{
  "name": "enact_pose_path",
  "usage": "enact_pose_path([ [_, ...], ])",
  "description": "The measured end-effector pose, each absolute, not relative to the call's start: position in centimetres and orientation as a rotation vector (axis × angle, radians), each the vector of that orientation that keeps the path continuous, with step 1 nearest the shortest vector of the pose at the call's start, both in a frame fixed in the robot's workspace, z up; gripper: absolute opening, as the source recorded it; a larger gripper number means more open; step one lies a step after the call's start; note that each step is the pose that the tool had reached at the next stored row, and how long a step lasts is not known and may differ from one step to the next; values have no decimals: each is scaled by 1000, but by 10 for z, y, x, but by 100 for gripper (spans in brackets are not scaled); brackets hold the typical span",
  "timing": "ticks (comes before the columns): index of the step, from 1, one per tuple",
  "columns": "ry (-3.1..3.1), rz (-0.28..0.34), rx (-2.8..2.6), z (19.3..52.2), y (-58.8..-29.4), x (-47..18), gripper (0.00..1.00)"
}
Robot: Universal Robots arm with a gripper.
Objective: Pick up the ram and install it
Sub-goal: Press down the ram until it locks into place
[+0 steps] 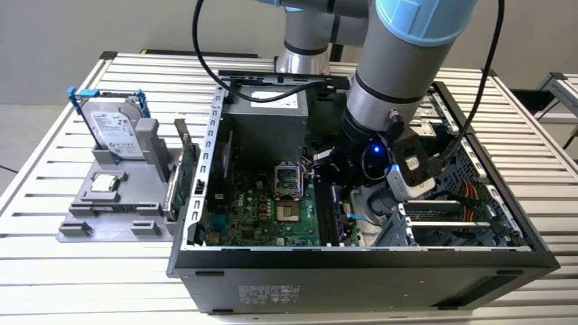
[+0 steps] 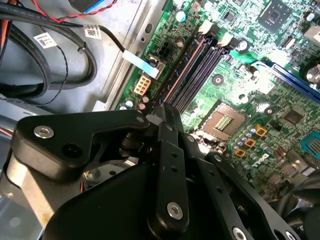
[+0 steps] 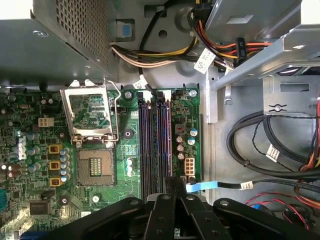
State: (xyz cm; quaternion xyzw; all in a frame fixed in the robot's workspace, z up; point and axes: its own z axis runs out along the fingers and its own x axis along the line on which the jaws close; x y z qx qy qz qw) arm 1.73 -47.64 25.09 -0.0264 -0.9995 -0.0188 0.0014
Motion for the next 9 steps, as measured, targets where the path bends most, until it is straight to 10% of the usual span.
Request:
enact_pose_path([
  [9, -3137, -59, -83, 252, -476, 17, 0],
])
